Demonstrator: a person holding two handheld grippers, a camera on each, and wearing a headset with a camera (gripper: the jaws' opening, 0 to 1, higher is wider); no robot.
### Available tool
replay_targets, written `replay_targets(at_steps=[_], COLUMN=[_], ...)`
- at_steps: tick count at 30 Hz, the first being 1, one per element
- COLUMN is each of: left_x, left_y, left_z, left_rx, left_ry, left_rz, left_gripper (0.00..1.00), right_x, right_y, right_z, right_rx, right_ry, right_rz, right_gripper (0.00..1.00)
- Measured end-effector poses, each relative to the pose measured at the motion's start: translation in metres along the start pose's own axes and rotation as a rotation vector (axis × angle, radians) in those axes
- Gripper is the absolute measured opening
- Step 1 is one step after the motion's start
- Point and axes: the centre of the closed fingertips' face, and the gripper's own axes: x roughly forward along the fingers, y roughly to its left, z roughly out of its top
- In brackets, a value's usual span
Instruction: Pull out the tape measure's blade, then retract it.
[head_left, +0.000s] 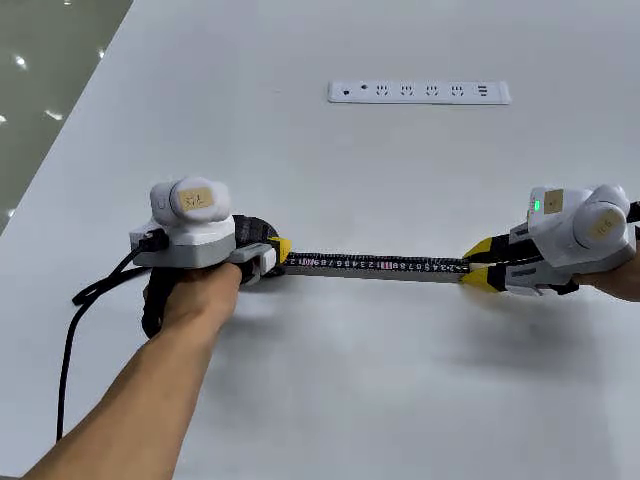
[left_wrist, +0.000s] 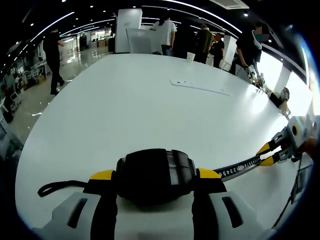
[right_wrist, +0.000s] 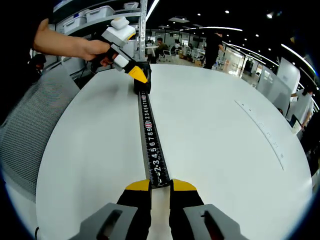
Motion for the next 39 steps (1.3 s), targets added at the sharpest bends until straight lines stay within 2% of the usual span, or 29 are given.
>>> replay_targets(at_steps=[17, 39], left_x=[-0.001, -0.003], left_y=[0.000, -0.001], left_z=[-0.001, -0.001], left_rx=[-0.007, -0.014], left_ry=[0.005, 0.010], left_rz=[-0.012, -0.025], left_gripper=[0.55, 0.55], right_x=[0.002, 0.011], right_y=[0.000, 0.004], right_z=[0.002, 0.016], right_rx=[-0.007, -0.011], right_ry=[0.005, -0.007], right_rz=[0.006, 0.020], right_gripper=[0.09, 0.09])
